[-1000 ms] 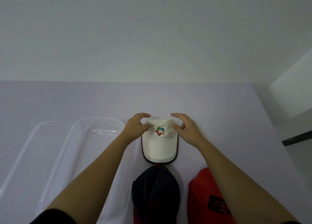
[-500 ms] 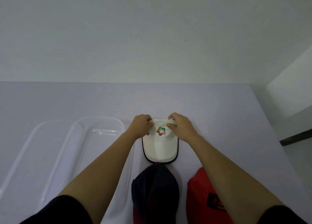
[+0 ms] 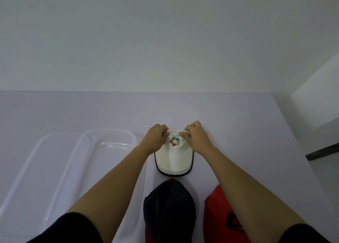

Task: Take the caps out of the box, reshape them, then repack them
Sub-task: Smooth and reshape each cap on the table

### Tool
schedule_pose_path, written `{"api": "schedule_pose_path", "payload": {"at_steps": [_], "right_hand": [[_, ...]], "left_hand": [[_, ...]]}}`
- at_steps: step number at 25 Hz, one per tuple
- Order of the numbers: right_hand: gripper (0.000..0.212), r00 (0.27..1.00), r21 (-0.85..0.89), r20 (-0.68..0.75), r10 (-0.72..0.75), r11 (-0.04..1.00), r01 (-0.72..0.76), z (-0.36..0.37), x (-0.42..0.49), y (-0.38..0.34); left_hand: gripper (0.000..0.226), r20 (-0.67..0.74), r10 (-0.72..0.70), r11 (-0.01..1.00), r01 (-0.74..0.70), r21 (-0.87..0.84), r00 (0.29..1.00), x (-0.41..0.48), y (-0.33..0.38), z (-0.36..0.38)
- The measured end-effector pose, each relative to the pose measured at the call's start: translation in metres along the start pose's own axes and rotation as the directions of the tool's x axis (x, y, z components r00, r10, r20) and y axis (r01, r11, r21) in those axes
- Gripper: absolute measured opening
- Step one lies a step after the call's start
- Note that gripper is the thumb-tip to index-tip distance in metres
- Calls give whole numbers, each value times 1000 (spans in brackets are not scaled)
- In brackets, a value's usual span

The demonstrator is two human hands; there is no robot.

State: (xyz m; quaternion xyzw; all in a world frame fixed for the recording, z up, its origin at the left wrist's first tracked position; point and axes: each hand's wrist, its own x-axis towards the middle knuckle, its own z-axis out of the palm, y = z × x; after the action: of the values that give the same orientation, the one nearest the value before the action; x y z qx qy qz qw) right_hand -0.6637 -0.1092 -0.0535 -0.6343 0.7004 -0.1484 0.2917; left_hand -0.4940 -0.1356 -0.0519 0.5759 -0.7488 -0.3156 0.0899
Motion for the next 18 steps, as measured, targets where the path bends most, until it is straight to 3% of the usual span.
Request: {"api": "schedule_pose_path", "payload": {"at_steps": [4, 7, 11, 18], "right_hand": [[32, 1000, 34, -8, -5, 999, 5, 1, 0, 6], [36, 998, 124, 7, -66, 990, 64, -4, -4, 23], [31, 996, 160, -21, -91, 983, 93, -2, -6, 34], [4, 997, 330, 8, 73, 941, -72, 6, -2, 25]], "left_hand": [[32, 50, -39, 999, 39, -5, 998, 3, -6, 4], [41, 0, -90, 988, 90, -129, 996, 0, -14, -8], [30, -3, -59, 987, 58, -151, 998, -3, -17, -15], [19, -73, -86, 990, 77, -123, 994, -2, -15, -4]]}}
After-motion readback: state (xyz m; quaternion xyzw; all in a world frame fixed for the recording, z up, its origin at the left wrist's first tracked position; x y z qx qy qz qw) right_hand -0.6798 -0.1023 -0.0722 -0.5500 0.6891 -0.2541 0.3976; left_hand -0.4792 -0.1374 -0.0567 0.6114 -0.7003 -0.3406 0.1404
